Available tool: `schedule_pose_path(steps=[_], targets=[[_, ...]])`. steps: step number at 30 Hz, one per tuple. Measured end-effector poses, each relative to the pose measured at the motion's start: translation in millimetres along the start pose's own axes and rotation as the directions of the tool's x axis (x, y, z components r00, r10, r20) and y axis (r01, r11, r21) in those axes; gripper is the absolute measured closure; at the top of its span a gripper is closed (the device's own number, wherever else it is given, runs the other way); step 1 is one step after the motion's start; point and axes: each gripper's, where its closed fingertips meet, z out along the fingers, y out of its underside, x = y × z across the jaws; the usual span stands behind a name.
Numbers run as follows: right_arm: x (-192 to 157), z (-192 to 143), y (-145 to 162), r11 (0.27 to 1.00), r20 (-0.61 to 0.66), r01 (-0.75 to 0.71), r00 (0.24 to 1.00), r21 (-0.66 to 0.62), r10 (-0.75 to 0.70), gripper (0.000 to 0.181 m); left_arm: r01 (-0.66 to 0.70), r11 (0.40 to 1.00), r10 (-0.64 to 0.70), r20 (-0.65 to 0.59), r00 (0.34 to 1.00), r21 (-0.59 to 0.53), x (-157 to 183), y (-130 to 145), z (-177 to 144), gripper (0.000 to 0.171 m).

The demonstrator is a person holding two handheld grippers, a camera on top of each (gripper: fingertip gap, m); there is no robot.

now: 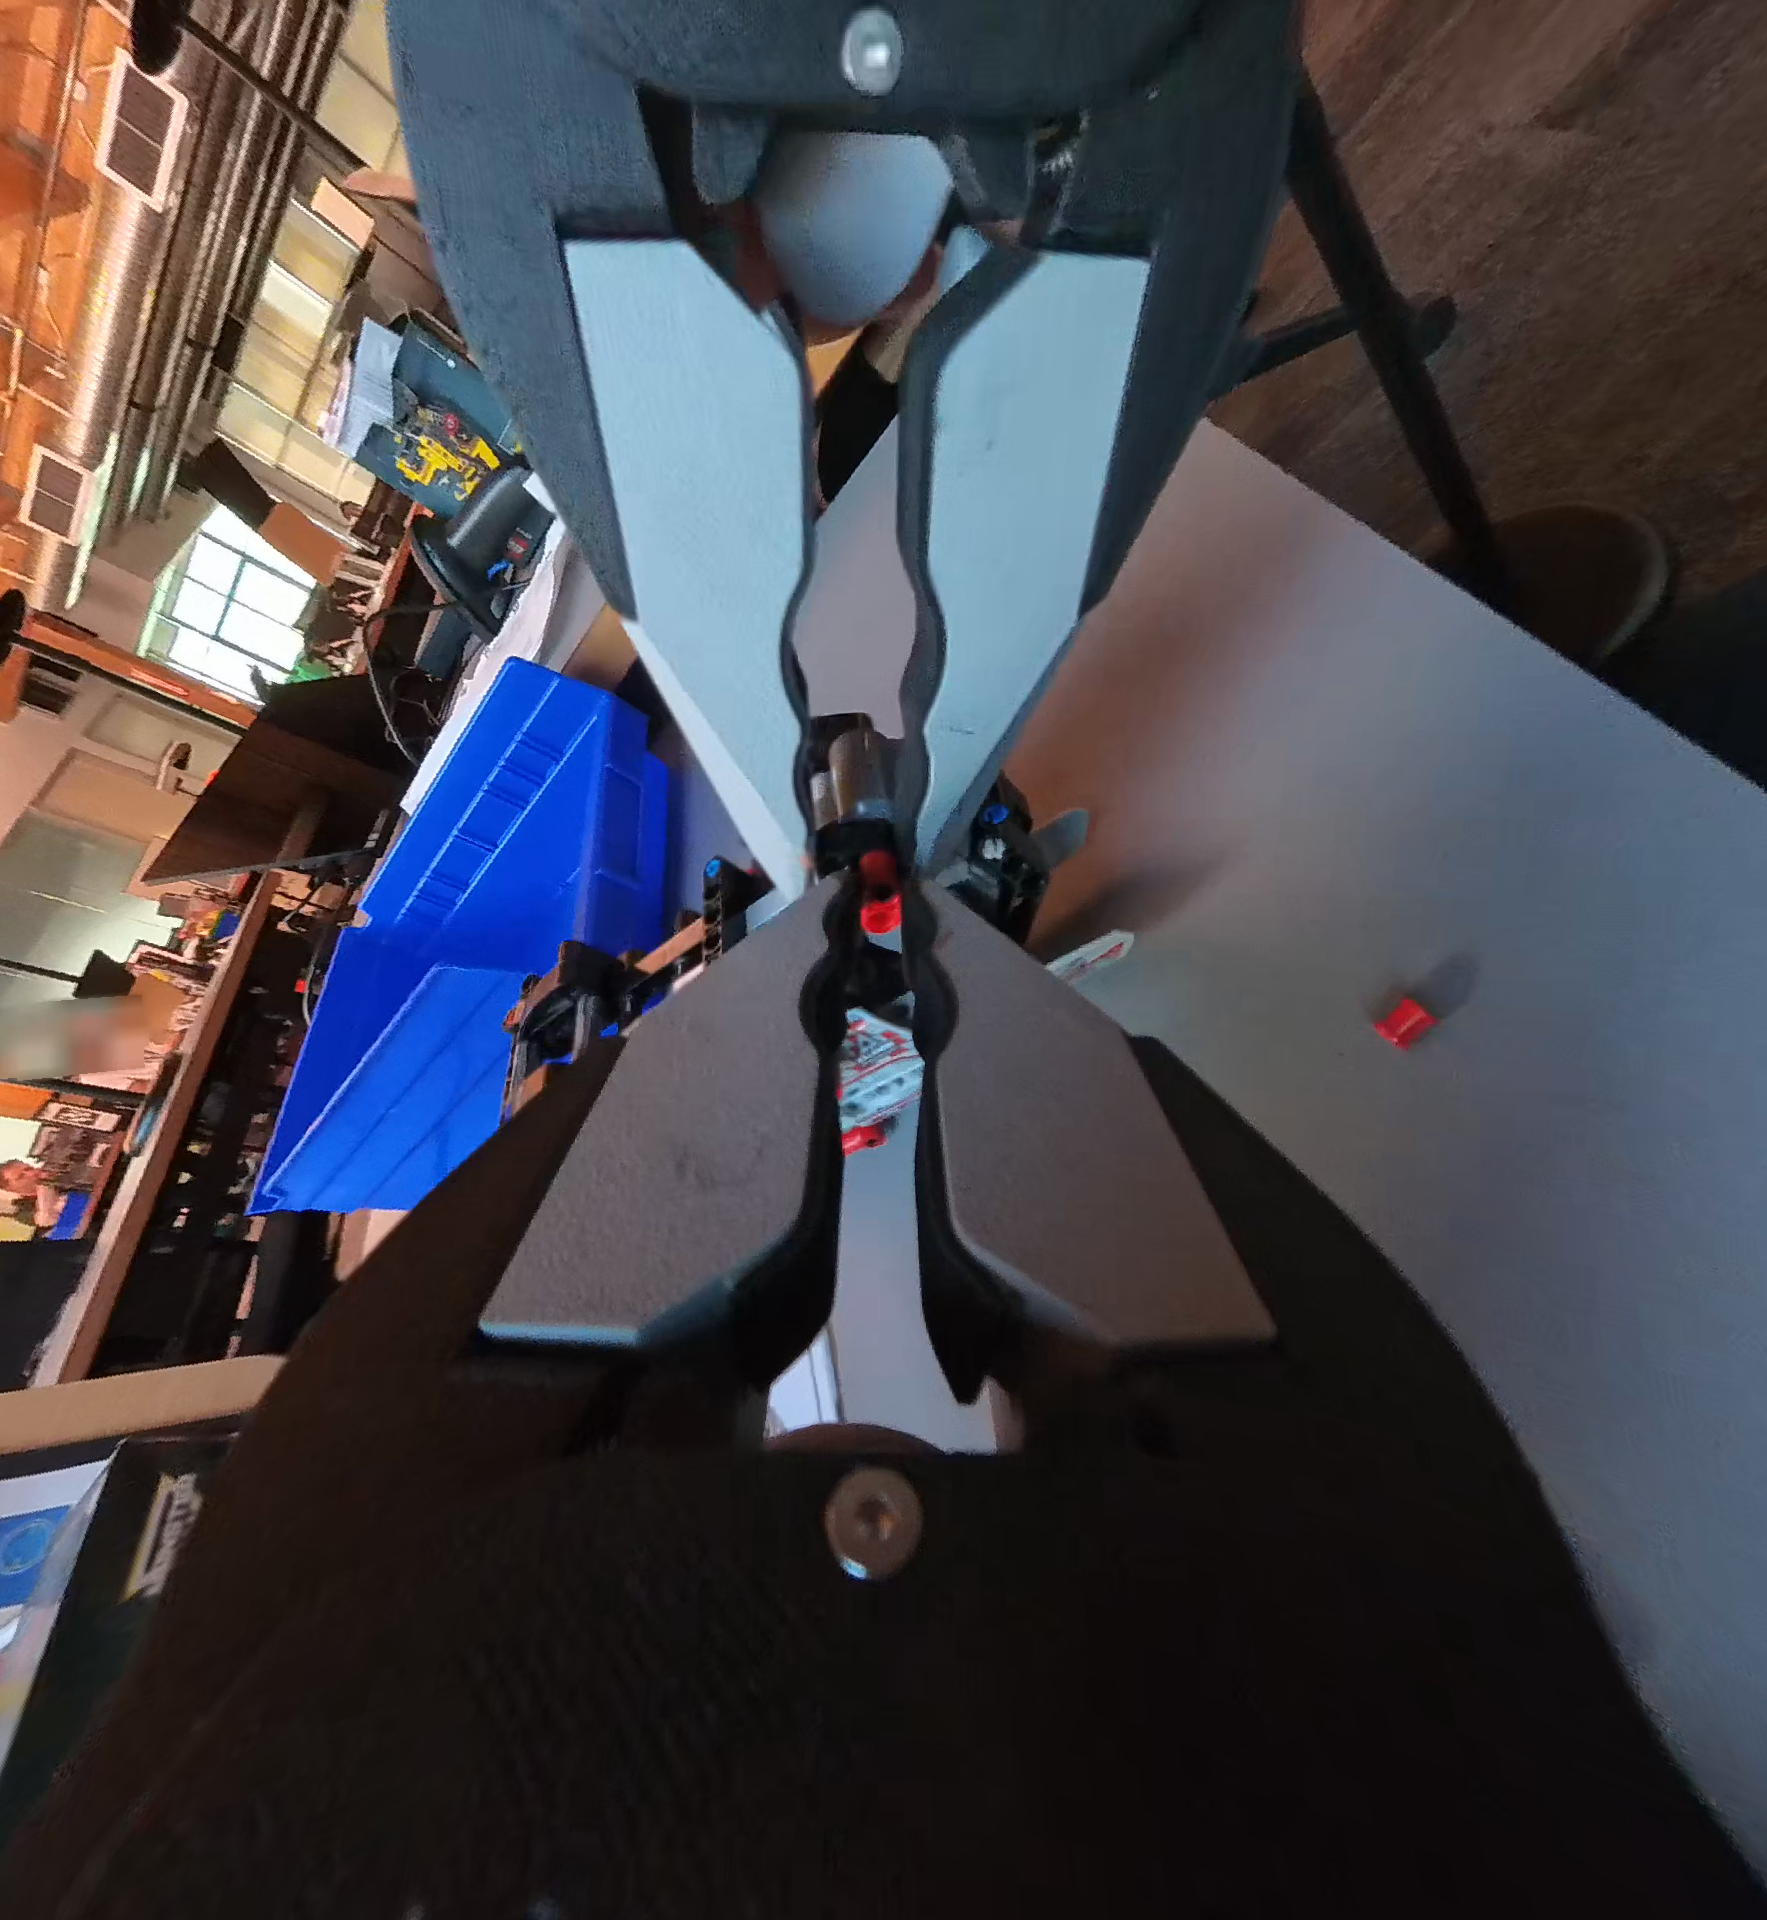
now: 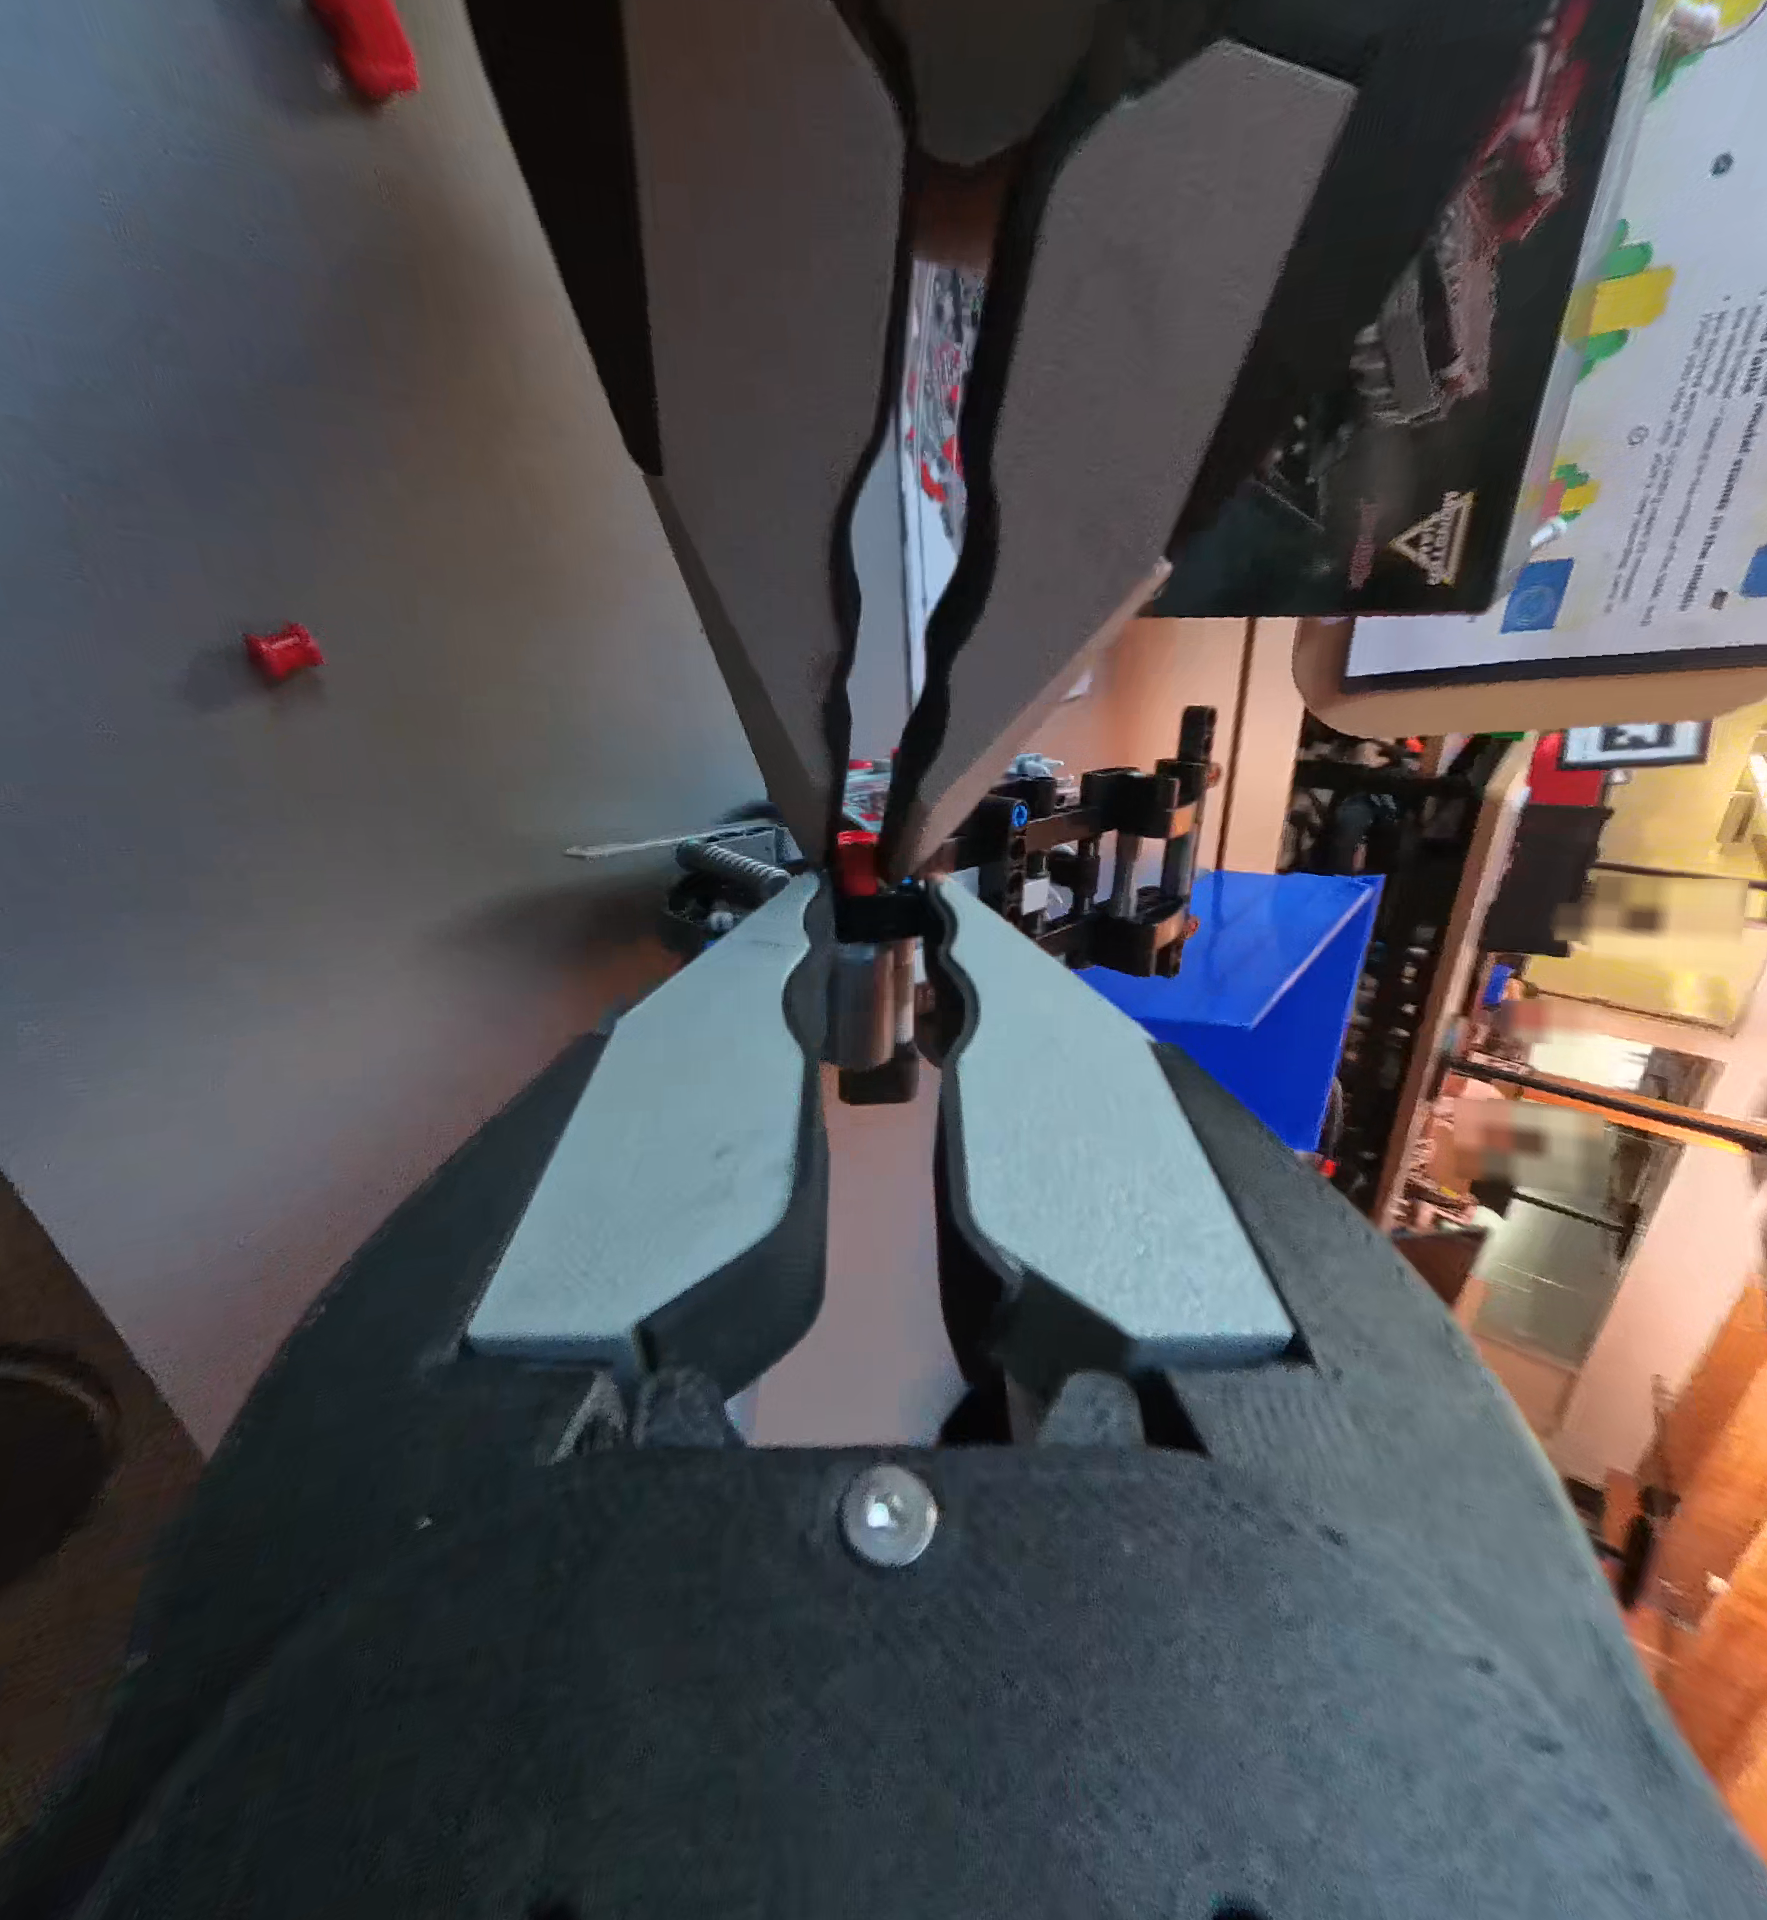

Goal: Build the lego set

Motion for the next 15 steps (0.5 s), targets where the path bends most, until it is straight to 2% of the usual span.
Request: schedule_pose_path(steps=[3, 6, 8, 9, 10, 12, 13, 15], targets=[[3.8, 4.2, 1.1, 0.999, -0.045, 0.017, 0.999, -0.029, -0.018, 0.168, 0.029, 0.999, -0.028, 0.020, 0.999, -0.025, -3.1, 4.2, -0.1, 0.167], [5.0, 6.5, 1.8, 0.998, -0.043, -0.049, 0.998, -0.025, 0.048, 0.169, 0.163, 0.986, -0.162, 0.025, 0.986, -0.027, -3.6, 7.7, -4.8, 0.168], [10.5, 10.2, 42.7, 0.981, -0.076, -0.044, 0.997, -0.190, 0.030, 0.168, 0.221, 0.973, -0.221, -0.005, 0.975, 0.061, -7.7, -1.9, -24.9, 0.168], [7.6, 9.4, 53.5, 0.981, -0.058, -0.070, 0.996, -0.179, 0.061, 0.168, 0.263, 0.959, -0.262, -0.023, 0.965, 0.108, -11.6, -7.0, -38.3, 0.168], [3.7, 4.1, 42.7, 0.992, -0.019, -0.085, 0.996, -0.090, 0.084, 0.169, 0.302, 0.947, -0.301, -0.023, 0.953, 0.108, -14.5, -3.8, -45.5, 0.168], [1.5, -6.9, 2.4, 0.978, 0.067, -0.195, 0.979, 0.078, 0.190, 0.170, 0.331, 0.943, -0.330, -0.019, 0.944, 0.045, -9.1, 13.7, -39.9, 0.168], [2.9, -6.9, -5.0, 0.971, 0.081, -0.225, 0.973, 0.085, 0.218, 0.170, 0.340, 0.939, -0.338, -0.034, 0.940, 0.054, -5.4, 15.3, -36.3, 0.168], [10.9, -2.4, 2.3, 0.985, -0.009, -0.165, 0.986, 0.045, 0.166, 0.170, 0.404, 0.914, -0.400, -0.082, 0.913, 0.042, -2.6, 15.9, -33.8, 0.168]])
